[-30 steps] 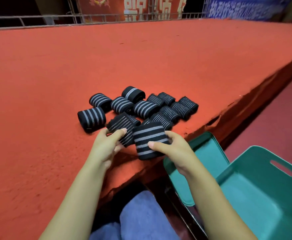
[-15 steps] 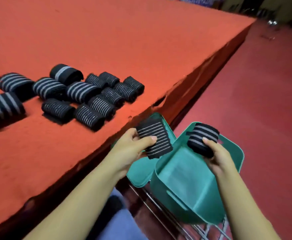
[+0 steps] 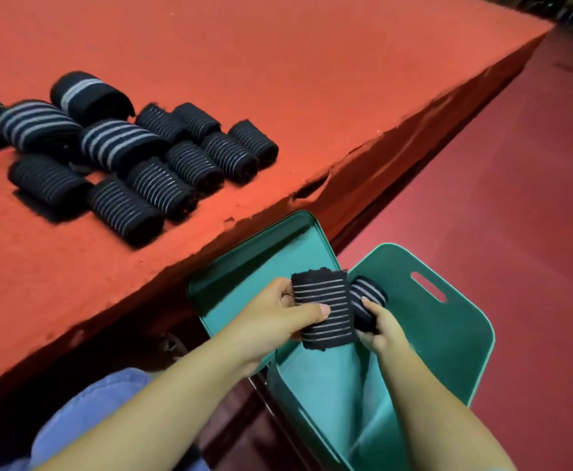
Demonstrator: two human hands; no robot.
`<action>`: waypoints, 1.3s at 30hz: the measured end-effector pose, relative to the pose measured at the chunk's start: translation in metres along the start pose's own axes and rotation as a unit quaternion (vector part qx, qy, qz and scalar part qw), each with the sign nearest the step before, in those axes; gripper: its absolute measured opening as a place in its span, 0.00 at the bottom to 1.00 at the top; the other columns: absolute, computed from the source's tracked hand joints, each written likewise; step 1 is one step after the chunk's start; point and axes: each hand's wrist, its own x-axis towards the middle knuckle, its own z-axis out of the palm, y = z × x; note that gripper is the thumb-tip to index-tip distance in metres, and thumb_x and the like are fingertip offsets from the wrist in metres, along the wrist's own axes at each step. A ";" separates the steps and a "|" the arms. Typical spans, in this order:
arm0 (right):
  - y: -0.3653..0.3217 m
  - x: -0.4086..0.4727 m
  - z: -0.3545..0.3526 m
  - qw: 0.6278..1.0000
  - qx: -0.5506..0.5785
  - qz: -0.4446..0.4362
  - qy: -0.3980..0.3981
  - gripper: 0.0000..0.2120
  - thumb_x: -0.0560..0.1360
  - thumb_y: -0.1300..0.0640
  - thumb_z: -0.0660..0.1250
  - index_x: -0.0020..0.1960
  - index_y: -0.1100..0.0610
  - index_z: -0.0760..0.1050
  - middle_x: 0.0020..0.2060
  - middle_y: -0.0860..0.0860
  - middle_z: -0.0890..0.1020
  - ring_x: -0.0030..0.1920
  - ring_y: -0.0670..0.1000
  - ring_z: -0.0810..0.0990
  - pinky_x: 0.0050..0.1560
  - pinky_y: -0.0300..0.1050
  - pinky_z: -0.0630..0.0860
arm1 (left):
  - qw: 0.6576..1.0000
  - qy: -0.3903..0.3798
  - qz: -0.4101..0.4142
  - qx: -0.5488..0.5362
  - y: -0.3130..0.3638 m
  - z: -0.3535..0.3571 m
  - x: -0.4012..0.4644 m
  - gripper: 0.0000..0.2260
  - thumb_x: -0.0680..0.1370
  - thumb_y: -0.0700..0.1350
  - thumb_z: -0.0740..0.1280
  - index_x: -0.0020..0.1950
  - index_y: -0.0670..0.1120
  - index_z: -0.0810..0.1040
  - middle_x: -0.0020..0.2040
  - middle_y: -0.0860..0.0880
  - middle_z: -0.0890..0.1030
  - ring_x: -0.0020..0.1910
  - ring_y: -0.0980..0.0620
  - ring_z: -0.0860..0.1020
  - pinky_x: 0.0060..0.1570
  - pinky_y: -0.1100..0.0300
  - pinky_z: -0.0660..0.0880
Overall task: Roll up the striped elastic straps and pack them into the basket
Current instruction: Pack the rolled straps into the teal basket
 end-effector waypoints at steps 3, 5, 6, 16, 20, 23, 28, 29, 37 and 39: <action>0.013 0.015 0.003 1.000 -0.021 0.012 0.009 0.17 0.75 0.62 0.67 0.64 0.62 0.73 0.43 0.58 0.83 0.43 0.56 0.81 0.48 0.53 0.78 | 1.000 0.002 -0.008 -0.011 -0.005 -0.002 0.003 0.15 0.75 0.35 0.71 0.60 0.42 0.73 0.54 0.43 0.84 0.53 0.46 0.83 0.55 0.50 0.80; 0.018 0.027 0.000 0.999 -0.046 0.007 0.024 0.20 0.75 0.61 0.68 0.66 0.62 0.73 0.39 0.56 0.84 0.38 0.53 0.83 0.39 0.47 0.80 | 1.000 0.004 -0.010 -0.017 -0.007 -0.004 0.006 0.18 0.71 0.37 0.73 0.58 0.42 0.73 0.53 0.44 0.84 0.52 0.47 0.83 0.54 0.50 0.80; 0.019 0.029 -0.002 0.998 -0.048 0.005 0.027 0.19 0.75 0.62 0.68 0.65 0.62 0.73 0.35 0.54 0.85 0.34 0.52 0.83 0.35 0.44 0.80 | 1.000 0.005 -0.011 -0.018 -0.007 -0.004 0.007 0.18 0.71 0.37 0.73 0.58 0.42 0.73 0.53 0.44 0.84 0.52 0.46 0.83 0.53 0.51 0.80; 0.027 0.050 -0.008 0.914 -0.351 -0.038 0.202 0.46 0.66 0.34 0.70 0.73 0.61 0.63 0.72 0.62 0.62 0.69 0.62 0.66 0.70 0.55 0.65 | 1.000 0.010 -0.023 0.003 -0.010 0.003 0.012 0.14 0.75 0.34 0.70 0.59 0.43 0.73 0.55 0.44 0.83 0.53 0.47 0.83 0.50 0.55 0.81; 0.017 0.039 -0.008 0.866 -0.447 -0.018 0.223 0.54 0.66 0.26 0.63 0.74 0.66 0.58 0.70 0.63 0.65 0.70 0.61 0.61 0.70 0.56 0.63 | 0.999 0.015 -0.022 0.018 -0.011 0.005 0.012 0.14 0.75 0.35 0.70 0.58 0.43 0.73 0.55 0.43 0.83 0.54 0.46 0.83 0.55 0.53 0.80; -0.005 0.001 0.007 0.868 -0.425 -0.059 0.250 0.43 0.73 0.37 0.65 0.73 0.66 0.59 0.71 0.63 0.62 0.69 0.63 0.63 0.69 0.54 0.65 | 0.999 0.016 -0.020 0.025 -0.008 0.008 0.011 0.13 0.75 0.35 0.71 0.57 0.42 0.73 0.55 0.41 0.83 0.54 0.44 0.83 0.52 0.54 0.80; -0.014 -0.131 0.035 0.939 -0.239 -0.248 -0.005 0.20 0.78 0.51 0.66 0.67 0.55 0.72 0.64 0.53 0.76 0.62 0.53 0.77 0.66 0.53 0.71 | 1.000 0.016 -0.011 0.022 -0.002 0.014 0.010 0.13 0.75 0.34 0.70 0.58 0.42 0.73 0.52 0.40 0.83 0.49 0.44 0.83 0.45 0.57 0.82; -0.008 -0.156 0.036 0.933 -0.251 -0.246 -0.075 0.13 0.78 0.51 0.66 0.61 0.54 0.77 0.59 0.53 0.80 0.59 0.54 0.79 0.63 0.55 0.74 | 1.000 0.011 -0.007 0.028 -0.001 0.016 0.009 0.13 0.75 0.34 0.70 0.58 0.41 0.74 0.50 0.40 0.83 0.47 0.45 0.83 0.46 0.56 0.81; 0.013 -0.220 0.021 0.859 -0.254 -0.437 0.088 0.16 0.75 0.61 0.69 0.60 0.49 0.73 0.56 0.48 0.77 0.52 0.39 0.77 0.45 0.22 0.70 | 0.997 0.006 0.001 0.079 0.002 0.024 0.002 0.11 0.74 0.35 0.72 0.54 0.41 0.75 0.38 0.49 0.82 0.31 0.58 0.81 0.32 0.66 0.77; 0.016 -0.231 0.021 0.831 -0.254 -0.490 0.077 0.15 0.75 0.64 0.69 0.54 0.46 0.76 0.51 0.45 0.78 0.50 0.37 0.77 0.46 0.24 0.71 | 0.996 0.017 0.000 0.085 0.002 0.023 0.001 0.11 0.74 0.36 0.72 0.54 0.42 0.75 0.40 0.48 0.81 0.32 0.57 0.82 0.32 0.65 0.77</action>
